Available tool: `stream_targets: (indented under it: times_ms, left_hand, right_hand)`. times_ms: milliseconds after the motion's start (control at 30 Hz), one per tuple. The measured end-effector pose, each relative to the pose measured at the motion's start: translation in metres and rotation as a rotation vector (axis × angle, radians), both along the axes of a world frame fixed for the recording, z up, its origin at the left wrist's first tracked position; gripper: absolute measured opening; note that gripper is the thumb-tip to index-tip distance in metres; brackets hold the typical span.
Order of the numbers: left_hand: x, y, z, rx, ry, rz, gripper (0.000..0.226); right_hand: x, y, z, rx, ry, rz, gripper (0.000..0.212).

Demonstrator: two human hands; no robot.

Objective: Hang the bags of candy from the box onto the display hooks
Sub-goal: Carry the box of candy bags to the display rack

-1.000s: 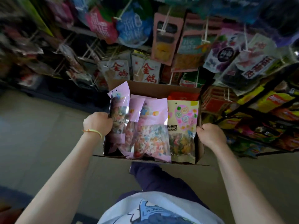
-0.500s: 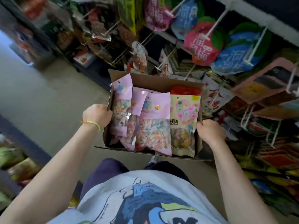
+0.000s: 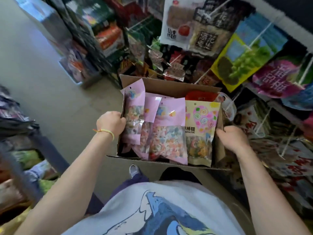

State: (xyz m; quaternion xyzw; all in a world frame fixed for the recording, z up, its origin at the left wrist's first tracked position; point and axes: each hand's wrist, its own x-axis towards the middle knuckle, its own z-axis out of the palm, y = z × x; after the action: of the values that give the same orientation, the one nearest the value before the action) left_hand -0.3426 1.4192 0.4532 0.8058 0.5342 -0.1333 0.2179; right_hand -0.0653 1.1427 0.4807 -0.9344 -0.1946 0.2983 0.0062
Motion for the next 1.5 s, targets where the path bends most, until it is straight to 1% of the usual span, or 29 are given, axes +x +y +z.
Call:
stream_targets:
  times_ms: [300,467,567,667,800,933,1067,1233,1367,1500]
  left_hand:
    - [-0.008,0.218,0.017,0.063,0.050,0.078,0.023]
    - [-0.004,0.313,0.036,0.104,0.055,0.092,0.023]
    - [-0.008,0.365,0.043,0.116,0.040,0.084,0.023]
    - [-0.009,0.420,0.051,0.135,-0.002,0.040,0.025]
    - [-0.006,0.490,0.058,0.129,-0.029,-0.147,0.024]
    - [-0.022,0.554,0.061,0.061,-0.052,-0.257,0.028]
    - [-0.045,0.607,0.072,0.041,-0.105,-0.329,0.028]
    - [-0.054,0.668,0.098,0.062,-0.138,-0.333,0.023]
    - [-0.047,0.703,0.126,0.126,-0.110,-0.384,0.019]
    - [-0.031,0.737,0.154,0.227,-0.112,-0.414,0.017]
  right_hand:
    - [0.009,0.231,-0.008,0.114,0.012,0.064,0.044]
    - [0.016,0.334,0.009,0.105,0.021,0.088,0.043]
    - [0.012,0.384,0.024,0.110,-0.009,0.091,0.044]
    - [-0.005,0.419,0.027,0.072,-0.017,0.059,0.042]
    - [-0.047,0.446,0.033,0.048,0.004,-0.116,0.039]
    - [-0.098,0.487,0.055,0.069,-0.084,-0.231,0.037]
    - [-0.135,0.530,0.078,0.102,-0.131,-0.342,0.037]
    - [-0.151,0.582,0.109,0.076,-0.176,-0.353,0.038]
    - [-0.153,0.617,0.124,0.138,-0.203,-0.363,0.038]
    - [-0.149,0.651,0.141,0.225,-0.240,-0.393,0.033]
